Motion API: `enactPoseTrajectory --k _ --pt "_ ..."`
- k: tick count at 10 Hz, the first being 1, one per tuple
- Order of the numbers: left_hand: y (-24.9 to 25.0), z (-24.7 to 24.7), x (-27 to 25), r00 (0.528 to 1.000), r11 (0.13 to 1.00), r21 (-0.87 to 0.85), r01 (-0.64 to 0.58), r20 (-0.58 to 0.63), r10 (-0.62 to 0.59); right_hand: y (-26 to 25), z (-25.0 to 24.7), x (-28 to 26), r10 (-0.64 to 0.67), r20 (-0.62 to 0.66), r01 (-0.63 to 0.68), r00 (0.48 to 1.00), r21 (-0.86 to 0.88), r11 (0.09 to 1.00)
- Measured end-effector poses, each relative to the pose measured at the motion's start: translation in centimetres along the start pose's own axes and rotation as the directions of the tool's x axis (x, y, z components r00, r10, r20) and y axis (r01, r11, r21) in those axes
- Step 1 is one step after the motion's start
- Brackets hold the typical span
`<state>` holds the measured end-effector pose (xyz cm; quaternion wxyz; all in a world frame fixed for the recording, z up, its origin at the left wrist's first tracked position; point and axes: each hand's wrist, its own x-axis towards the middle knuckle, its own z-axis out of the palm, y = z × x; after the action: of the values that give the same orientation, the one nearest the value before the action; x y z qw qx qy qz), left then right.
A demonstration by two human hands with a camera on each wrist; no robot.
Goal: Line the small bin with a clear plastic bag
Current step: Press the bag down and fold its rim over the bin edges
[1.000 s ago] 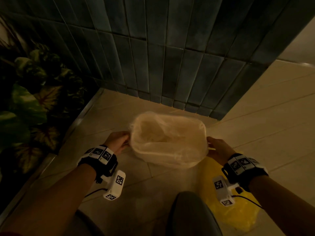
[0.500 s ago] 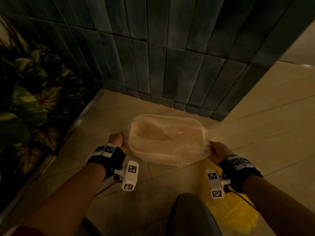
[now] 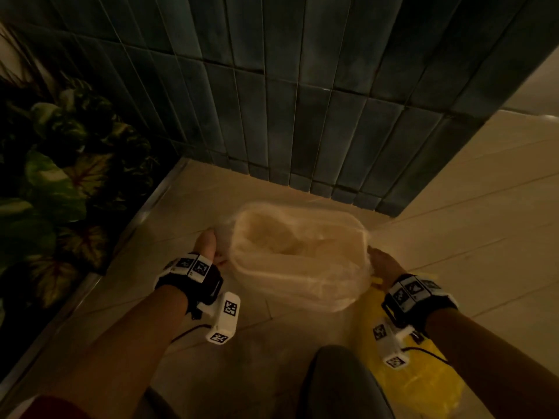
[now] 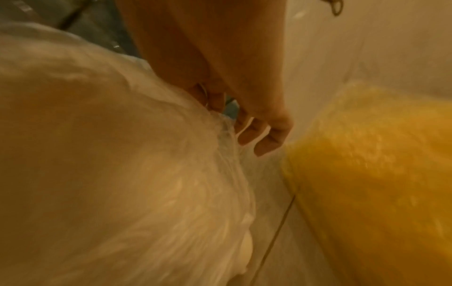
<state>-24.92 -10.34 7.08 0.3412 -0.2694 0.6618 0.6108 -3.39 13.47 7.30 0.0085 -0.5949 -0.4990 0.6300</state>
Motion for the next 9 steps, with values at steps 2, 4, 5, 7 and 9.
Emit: enactPoseTrajectory --k 2,4,5,7,9 --pt "4.2 -0.3 -3.6 0.811 0.631 0.589 -0.505 0.076 0.58 -3.7 -2.3 -1.5 -0.703 -0.042 0.633 0.71 -0.401 0.663" --pt "4.2 1.8 -6.2 0.309 -0.349 0.505 -0.789 0.818 0.485 -6.3 0.4 -5.0 -0.522 0.74 0.813 0.424 -0.565 -0.14" --pt "3.1 1.9 -5.0 0.501 -0.477 0.537 -0.696 0.839 0.213 -6.2 1.3 -4.1 -0.31 0.77 0.712 0.558 -0.636 -0.298" --pt "1.8 2.0 -3.7 0.683 -0.702 0.519 -0.487 0.728 0.065 -4.7 2.3 -2.5 -0.143 0.683 0.493 0.716 -0.64 -0.59" --pt "1.6 2.9 -4.1 0.71 -0.768 0.505 -0.394 0.698 0.094 -3.8 2.7 -1.4 -0.151 0.646 0.385 0.748 -0.608 -0.695"
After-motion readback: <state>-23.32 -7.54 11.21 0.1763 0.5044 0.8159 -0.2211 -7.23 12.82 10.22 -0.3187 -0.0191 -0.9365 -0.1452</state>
